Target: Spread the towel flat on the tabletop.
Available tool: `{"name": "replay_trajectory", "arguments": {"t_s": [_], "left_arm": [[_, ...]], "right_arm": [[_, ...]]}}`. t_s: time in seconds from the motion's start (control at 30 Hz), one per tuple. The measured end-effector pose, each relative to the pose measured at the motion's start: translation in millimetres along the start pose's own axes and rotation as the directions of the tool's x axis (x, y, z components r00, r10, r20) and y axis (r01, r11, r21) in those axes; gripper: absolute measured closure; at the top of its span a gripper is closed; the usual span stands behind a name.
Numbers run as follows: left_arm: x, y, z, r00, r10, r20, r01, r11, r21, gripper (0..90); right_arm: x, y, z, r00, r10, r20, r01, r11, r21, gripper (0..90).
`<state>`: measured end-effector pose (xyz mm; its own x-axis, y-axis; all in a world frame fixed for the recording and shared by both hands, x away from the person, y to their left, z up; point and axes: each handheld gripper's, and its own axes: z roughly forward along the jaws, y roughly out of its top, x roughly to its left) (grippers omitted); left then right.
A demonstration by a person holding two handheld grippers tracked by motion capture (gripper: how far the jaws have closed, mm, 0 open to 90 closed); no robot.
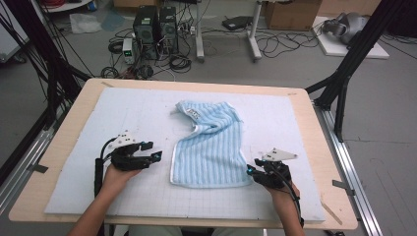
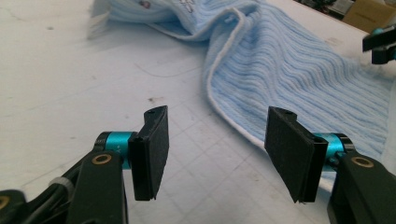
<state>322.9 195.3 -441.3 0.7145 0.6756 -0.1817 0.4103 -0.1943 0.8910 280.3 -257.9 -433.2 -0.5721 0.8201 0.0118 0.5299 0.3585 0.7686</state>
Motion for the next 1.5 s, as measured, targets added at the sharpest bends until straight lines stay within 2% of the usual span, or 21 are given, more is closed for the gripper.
{"name": "replay_trajectory", "arguments": {"t_s": [0.07, 0.23, 0.4, 0.47, 0.5, 0.6, 0.63, 0.7, 0.73, 0.77, 0.8, 0.87, 0.93, 1.0, 1.07, 1.1, 1.17, 1.2, 1.27, 1.4, 1.5], "left_arm": [[-3.0, 0.6, 4.7, 0.9999, 0.013, 0.005, -0.013, 0.9999, 0.01, 40.3], [-4.1, 5.6, 19.8, 0.9995, 0.032, 0.003, -0.032, 0.9987, 0.041, 39.0], [-3.6, 10.5, 37.3, 0.9997, 0.025, 0.001, -0.025, 0.9958, 0.088, 39.0], [-6.6, 11.5, 48.8, 0.9994, 0.035, 0.005, -0.036, 0.9899, 0.137, 40.2], [-8.8, 12.7, 53.6, 0.9982, 0.06, -0.009, -0.057, 0.9827, 0.176, 40.4], [-15.5, 14.9, 61.7, 0.9924, 0.12, -0.028, -0.111, 0.9676, 0.227, 42.6], [-17.1, 15.5, 62.9, 0.9909, 0.132, -0.028, -0.122, 0.966, 0.228, 43.4], [-22.4, 16.4, 66.8, 0.9841, 0.177, 0.003, -0.173, 0.9585, 0.226, 60.4], [-25.0, 17.3, 68.4, 0.9793, 0.201, 0.021, -0.201, 0.9529, 0.227, 76.1], [-28.2, 18.5, 70.2, 0.9694, 0.245, -0.004, -0.238, 0.9427, 0.234, 86.6], [-28.9, 20.3, 71.5, 0.9645, 0.262, -0.035, -0.246, 0.9376, 0.246, 87.4], [-21.0, 22.6, 71.1, 0.9631, 0.243, -0.114, -0.21, 0.9459, 0.248, 87.7], [-6.8, 21.7, 67.8, 0.9617, 0.192, -0.196, -0.145, 0.9616, 0.233, 87.7], [3.5, 20.6, 64.1, 0.9702, 0.121, -0.21, -0.077, 0.9757, 0.205, 87.6], [4.3, 20.5, 60.8, 0.9711, 0.112, -0.211, -0.069, 0.9775, 0.199, 83.8], [5.0, 20.9, 58.3, 0.9739, 0.082, -0.212, -0.044, 0.9829, 0.179, 75.7], [5.5, 21.0, 51.7, 0.9792, 0.039, -0.199, -0.01, 0.9897, 0.143, 57.6], [5.5, 20.4, 47.4, 0.9834, 0.029, -0.179, -0.006, 0.992, 0.126, 54.8], [4.5, 18.6, 40.4, 0.9851, 0.024, -0.17, -0.003, 0.9923, 0.124, 47.5], [0.9, 10.6, 25.0, 0.9963, 0.019, -0.084, -0.008, 0.9919, 0.127, 45.1], [-4.7, 6.6, 20.2, 0.9994, 0.013, -0.032, -0.009, 0.99, 0.141, 47.0]], "right_arm": [[-1.9, 0.2, -0.9, 0.9995, 0.032, -0.007, -0.032, 0.999, -0.029, 44.5], [-5.9, -0.7, 1.2, 0.9953, 0.093, -0.027, -0.095, 0.993, -0.066, 35.6], [-5.6, -2.0, 4.1, 0.9966, 0.08, -0.02, -0.081, 0.995, -0.055, 35.0], [-5.0, -1.9, 4.3, 0.9963, 0.082, -0.025, -0.083, 0.995, -0.052, 35.6], [-5.0, -1.7, 4.3, 0.9965, 0.079, -0.025, -0.08, 0.995, -0.052, 35.7], [-4.8, -0.7, 6.0, 0.9967, 0.074, -0.033, -0.076, 0.996, -0.053, 36.1], [-4.2, -0.5, 6.9, 0.9966, 0.076, -0.034, -0.077, 0.996, -0.048, 36.2], [-3.2, 0.1, 9.5, 0.9964, 0.072, -0.045, -0.074, 0.996, -0.044, 36.7], [-2.2, 0.6, 10.9, 0.9968, 0.063, -0.05, -0.065, 0.997, -0.041, 37.4], [-1.0, 1.2, 12.4, 0.9973, 0.055, -0.049, -0.056, 0.998, -0.038, 38.0], [0.8, 2.0, 13.7, 0.9974, 0.054, -0.048, -0.055, 0.998, -0.034, 38.2], [2.6, 3.9, 16.3, 0.9972, 0.057, -0.049, -0.059, 0.998, -0.039, 38.3], [4.1, 5.4, 17.6, 0.9966, 0.062, -0.054, -0.065, 0.997, -0.048, 38.6], [7.0, 7.0, 19.4, 0.9971, 0.055, -0.052, -0.058, 0.997, -0.048, 38.8], [9.4, 7.7, 21.6, 0.9974, 0.049, -0.053, -0.051, 0.998, -0.044, 39.0], [9.9, 7.7, 22.2, 0.9979, 0.043, -0.048, -0.045, 0.998, -0.045, 39.7], [10.4, 8.1, 23.1, 0.9981, 0.039, -0.048, -0.041, 0.998, -0.047, 42.0], [10.6, 8.3, 22.9, 0.998, 0.041, -0.048, -0.044, 0.998, -0.049, 44.5], [11.2, 8.6, 21.8, 0.999, 0.022, -0.039, -0.024, 0.998, -0.053, 52.1], [13.3, 10.7, 22.8, 0.9967, 0.053, -0.06, -0.057, 0.997, -0.054, 55.0], [18.4, 14.1, 25.6, 0.996, 0.052, -0.073, -0.055, 0.997, -0.048, 54.8]]}}
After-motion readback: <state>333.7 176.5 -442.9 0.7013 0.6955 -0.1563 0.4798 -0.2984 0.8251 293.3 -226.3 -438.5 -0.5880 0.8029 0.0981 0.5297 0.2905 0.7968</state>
